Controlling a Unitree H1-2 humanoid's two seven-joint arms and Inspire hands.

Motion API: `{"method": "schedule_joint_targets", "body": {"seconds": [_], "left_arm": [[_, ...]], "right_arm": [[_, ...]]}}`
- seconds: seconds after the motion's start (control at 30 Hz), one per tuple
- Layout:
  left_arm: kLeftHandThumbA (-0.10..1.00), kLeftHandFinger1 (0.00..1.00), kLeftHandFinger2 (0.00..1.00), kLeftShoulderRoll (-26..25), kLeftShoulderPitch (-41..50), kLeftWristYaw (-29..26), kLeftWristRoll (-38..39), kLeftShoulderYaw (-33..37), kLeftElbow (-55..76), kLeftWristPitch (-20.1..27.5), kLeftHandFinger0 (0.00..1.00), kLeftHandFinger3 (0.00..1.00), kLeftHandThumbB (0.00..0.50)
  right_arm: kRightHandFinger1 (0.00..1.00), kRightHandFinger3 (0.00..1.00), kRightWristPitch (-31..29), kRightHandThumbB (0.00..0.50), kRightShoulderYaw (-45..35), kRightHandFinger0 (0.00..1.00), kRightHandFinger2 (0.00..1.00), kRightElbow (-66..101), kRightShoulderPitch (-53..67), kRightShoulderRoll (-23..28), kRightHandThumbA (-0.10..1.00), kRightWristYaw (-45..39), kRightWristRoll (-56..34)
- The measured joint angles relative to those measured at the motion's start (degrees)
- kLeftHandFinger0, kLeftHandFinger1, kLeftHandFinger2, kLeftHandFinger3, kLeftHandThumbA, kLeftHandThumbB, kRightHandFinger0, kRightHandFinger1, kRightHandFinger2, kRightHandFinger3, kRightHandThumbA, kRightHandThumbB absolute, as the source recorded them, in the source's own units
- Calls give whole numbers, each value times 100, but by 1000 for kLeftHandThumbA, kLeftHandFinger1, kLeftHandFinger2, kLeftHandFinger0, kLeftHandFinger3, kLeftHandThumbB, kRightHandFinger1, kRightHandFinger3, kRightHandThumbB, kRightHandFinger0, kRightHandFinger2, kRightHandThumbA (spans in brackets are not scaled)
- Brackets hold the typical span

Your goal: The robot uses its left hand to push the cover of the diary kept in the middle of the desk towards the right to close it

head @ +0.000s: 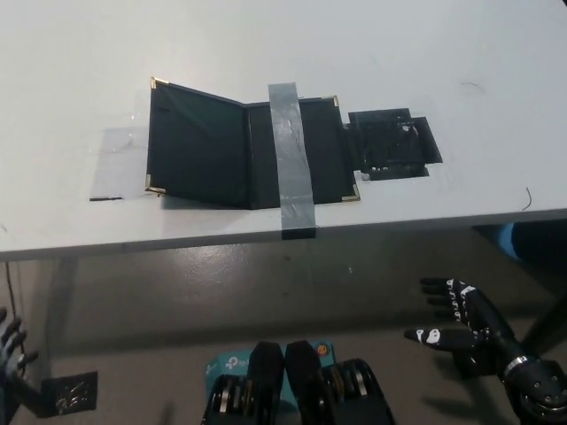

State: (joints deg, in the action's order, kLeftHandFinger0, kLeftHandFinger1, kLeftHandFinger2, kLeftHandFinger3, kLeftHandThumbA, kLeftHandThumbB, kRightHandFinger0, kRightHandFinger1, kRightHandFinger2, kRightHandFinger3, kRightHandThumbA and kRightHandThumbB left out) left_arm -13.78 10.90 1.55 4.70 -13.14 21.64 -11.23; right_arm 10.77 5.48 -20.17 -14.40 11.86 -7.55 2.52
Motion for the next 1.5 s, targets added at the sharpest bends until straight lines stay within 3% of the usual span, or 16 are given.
{"method": "schedule_joint_targets", "body": {"seconds": [0.13,0.27,0.4,0.53,0.73,1.03,1.07,1.1,1.27,1.33,1.43,1.5], "left_arm": [[1000,984,1000,-253,-450,146,22,153,584,-217,891,1000,222],[1000,987,1000,-603,-1283,268,54,212,901,-502,903,1000,233],[1000,982,1000,-788,-1933,318,95,247,1001,-833,909,1000,123],[1000,1000,1000,-781,-2569,341,156,298,823,-1174,951,1000,140],[1000,1000,1000,-604,-2978,322,254,245,246,-1407,969,1000,112],[1000,1000,1000,-259,-3227,254,346,-47,-944,-1404,1000,1000,109],[1000,1000,1000,-189,-3233,220,349,-94,-1099,-1406,1000,1000,76],[1000,1000,1000,-94,-3240,172,351,-163,-1252,-1409,1000,1000,75],[1000,1000,1000,314,-3287,-25,366,-373,-1776,-1409,1000,1000,92],[1000,1000,1000,494,-3349,-114,381,-482,-2017,-1404,1000,1000,126],[1000,1000,1000,745,-3452,-251,418,-616,-2236,-1411,1000,1000,92],[1000,1000,1000,912,-3547,-335,454,-661,-2355,-1412,1000,1000,113]], "right_arm": [[821,800,4,498,-4,785,811,-2,2,0,1000,-5,0],[817,806,12,496,-6,776,810,-1,4,4,1000,-14,2],[811,802,51,495,-6,766,803,2,12,9,1000,-17,8],[811,799,89,496,-3,774,797,3,19,24,1000,-23,20],[804,780,97,498,-1,770,784,-1,19,25,1000,-35,45],[807,786,106,486,-3,765,799,1,15,23,1000,-50,85],[807,785,108,493,-4,765,799,1,15,23,1000,-55,87],[807,784,110,493,-4,765,800,2,15,23,1000,-58,89],[808,796,118,500,-5,766,800,2,15,23,1000,-59,102],[808,800,117,500,-4,771,804,6,17,22,1000,-60,108],[812,789,118,498,-5,771,803,7,23,23,1000,-60,112],[814,786,118,499,-5,772,801,14,27,23,1000,-60,112]]}}
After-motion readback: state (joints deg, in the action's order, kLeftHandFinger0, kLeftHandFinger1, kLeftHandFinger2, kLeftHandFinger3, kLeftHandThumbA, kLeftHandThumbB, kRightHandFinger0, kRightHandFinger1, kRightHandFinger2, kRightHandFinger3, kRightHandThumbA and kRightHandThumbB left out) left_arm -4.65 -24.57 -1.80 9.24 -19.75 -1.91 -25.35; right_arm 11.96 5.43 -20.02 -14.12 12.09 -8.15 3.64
